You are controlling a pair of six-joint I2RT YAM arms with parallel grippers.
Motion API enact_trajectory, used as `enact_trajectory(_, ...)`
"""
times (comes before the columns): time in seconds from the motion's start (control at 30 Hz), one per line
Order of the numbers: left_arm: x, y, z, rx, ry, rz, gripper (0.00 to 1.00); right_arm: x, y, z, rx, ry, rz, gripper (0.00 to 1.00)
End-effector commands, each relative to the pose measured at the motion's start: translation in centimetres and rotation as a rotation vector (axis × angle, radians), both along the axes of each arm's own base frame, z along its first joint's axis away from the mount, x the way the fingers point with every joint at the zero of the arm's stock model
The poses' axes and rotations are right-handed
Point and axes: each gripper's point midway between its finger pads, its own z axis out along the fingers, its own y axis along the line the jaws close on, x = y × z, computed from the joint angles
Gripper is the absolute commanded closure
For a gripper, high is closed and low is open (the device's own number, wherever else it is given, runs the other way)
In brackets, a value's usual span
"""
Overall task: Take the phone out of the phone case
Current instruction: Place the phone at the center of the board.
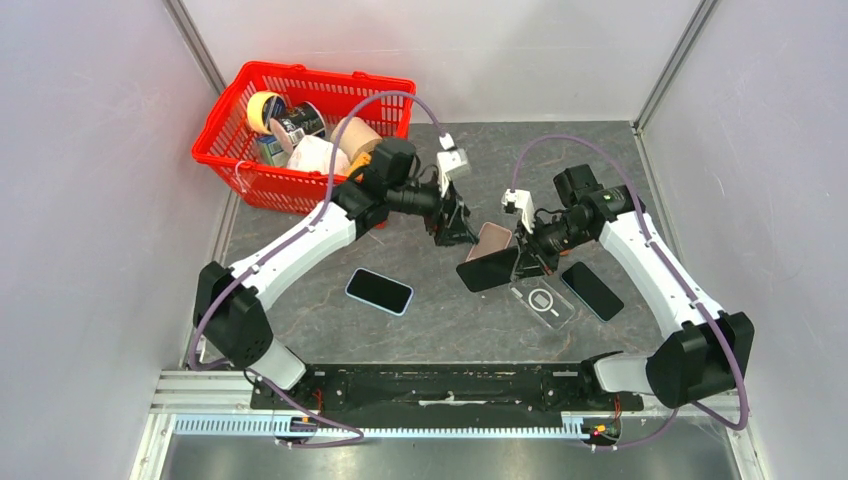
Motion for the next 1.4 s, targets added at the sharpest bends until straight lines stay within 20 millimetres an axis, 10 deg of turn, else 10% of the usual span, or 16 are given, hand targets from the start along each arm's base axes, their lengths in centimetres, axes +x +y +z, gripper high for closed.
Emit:
enact_trajectory(0.0, -3.7, -0.2, -3.7, 0.064, -0.008, -0.18, 0.17, 0.3, 2.1, 3.5, 0.132, -0.069, 0.07, 1.0)
enact_trajectory(0.4, -6.9, -2.7, -5.2, 0.051, 0.086, -0.33, 0.26, 0.7, 2.9, 3.4, 0.144, -0.073, 0.084, 1.0)
enact_trajectory(0.53, -6.8, -3.3, -5.7, 0.047, 0.131, -0.346, 0.49, 0.8, 2.9, 2.9, 0.139, -0.07, 0.083, 1.0)
enact_trajectory(0.63, -7.0, -3.5, -6.3, 0.05, 0.169, -0.367, 0.94, 0.9, 2.9, 2.6, 0.137, -0.07, 0.079, 0.97)
enact_trajectory(0.73, -6.7, -3.3, -7.1, 0.076, 0.217, -0.353, 0.98, 1.0, 2.7, 2.3, 0.12, -0.08, 0.066, 0.81)
enact_trajectory(0.83, -4.7, -2.5, -7.7, 0.084, 0.248, -0.275, 0.98, 1.5, 2.2, 1.9, 0.084, -0.115, 0.023, 0.45)
enact_trajectory(1.07, 2.9, -0.3, -10.2, 0.102, 0.311, 0.111, 0.98, 3.0, 0.5, 2.8, 0.015, -0.274, -0.106, 0.03)
enact_trajectory(1.37, 8.2, 0.2, -15.4, 0.156, 0.449, 0.377, 0.98, 2.3, 0.0, 2.8, 0.016, -0.287, -0.144, 0.03)
